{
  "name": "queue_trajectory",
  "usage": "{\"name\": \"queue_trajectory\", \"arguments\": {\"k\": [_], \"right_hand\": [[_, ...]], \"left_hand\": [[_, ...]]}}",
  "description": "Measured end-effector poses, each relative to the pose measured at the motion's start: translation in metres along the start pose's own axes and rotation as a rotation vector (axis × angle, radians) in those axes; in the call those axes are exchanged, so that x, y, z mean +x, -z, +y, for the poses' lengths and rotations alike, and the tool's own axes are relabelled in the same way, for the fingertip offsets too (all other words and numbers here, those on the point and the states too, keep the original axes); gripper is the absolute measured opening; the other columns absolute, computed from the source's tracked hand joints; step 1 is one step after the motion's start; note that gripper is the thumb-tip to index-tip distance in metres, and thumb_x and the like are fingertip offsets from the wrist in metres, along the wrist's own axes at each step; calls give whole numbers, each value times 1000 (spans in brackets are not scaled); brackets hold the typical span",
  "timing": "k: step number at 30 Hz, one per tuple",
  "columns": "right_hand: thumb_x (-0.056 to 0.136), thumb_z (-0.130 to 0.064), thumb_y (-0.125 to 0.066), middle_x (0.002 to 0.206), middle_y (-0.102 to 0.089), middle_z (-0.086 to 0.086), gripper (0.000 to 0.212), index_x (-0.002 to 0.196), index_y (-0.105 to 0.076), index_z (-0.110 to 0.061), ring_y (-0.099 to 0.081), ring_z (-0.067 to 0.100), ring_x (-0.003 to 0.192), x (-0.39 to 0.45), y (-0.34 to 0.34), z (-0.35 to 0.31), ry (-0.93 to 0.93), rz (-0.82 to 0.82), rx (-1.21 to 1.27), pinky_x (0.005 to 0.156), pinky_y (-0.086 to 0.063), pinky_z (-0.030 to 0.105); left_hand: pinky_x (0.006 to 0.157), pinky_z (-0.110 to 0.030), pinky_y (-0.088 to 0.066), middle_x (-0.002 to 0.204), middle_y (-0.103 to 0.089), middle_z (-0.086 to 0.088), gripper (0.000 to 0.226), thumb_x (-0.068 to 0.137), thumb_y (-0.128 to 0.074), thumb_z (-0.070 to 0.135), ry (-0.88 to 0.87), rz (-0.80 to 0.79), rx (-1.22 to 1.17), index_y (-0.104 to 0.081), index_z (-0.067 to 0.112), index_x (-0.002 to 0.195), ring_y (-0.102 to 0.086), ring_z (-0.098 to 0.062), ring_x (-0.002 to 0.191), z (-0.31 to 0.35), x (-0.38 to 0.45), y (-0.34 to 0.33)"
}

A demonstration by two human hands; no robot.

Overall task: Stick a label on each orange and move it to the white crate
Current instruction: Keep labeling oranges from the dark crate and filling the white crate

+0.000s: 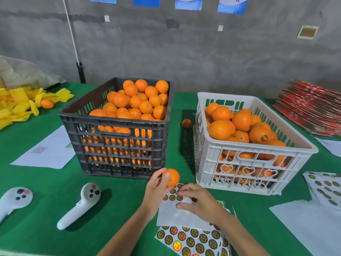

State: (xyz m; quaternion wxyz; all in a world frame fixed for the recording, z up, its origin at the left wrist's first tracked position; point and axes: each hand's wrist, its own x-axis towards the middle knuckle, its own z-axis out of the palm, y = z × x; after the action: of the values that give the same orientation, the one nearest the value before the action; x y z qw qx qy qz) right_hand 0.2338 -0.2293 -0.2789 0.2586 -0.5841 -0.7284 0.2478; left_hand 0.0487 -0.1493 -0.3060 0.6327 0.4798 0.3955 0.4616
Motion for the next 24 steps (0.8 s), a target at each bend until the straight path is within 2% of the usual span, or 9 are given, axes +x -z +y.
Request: {"name": "queue_trajectory", "arguments": {"k": [5,10,18,22,24], "right_hand": [[87,-39,-79,113,-60,-4,36,119,-77,-22,-57,6,103,14,11,-2,-4,-99,36,97,-46,27],[83,-24,-85,102,-62,2,23,106,-82,-20,-56,6,84,20,12,1,-121,-74,270,82,-49,24],[81,-25,-87,107,-66,13,24,105,-82,-27,-61,15,90,22,19,6,-242,-132,359,91,-52,39],[86,-25,-83,114,-64,8,23,109,-81,-27,-64,25,97,19,18,9,-213,-121,344,94,-54,40],[87,-25,-82,116,-63,5,23,110,-80,-28,-64,23,94,18,17,9,-185,-123,314,94,-53,39]], "left_hand": [[99,-49,-59,127,-69,-11,44,92,-71,41,-1,25,-25,-63,24,132,-72,-25,113,0,0,-2],[98,-46,-60,128,-69,-11,35,99,-68,34,-3,29,-2,-63,24,132,-72,-23,112,-2,1,-1],[83,-29,-61,129,-68,-4,40,98,-64,40,-102,12,96,-58,27,136,-72,-13,110,1,-6,-3],[84,-36,-63,132,-63,-10,44,94,-65,42,-74,-22,6,-58,26,134,-71,-24,113,3,-10,-10],[86,-38,-63,134,-60,-12,46,91,-66,45,-48,-9,-30,-58,26,132,-71,-28,114,1,-13,-16]]}}
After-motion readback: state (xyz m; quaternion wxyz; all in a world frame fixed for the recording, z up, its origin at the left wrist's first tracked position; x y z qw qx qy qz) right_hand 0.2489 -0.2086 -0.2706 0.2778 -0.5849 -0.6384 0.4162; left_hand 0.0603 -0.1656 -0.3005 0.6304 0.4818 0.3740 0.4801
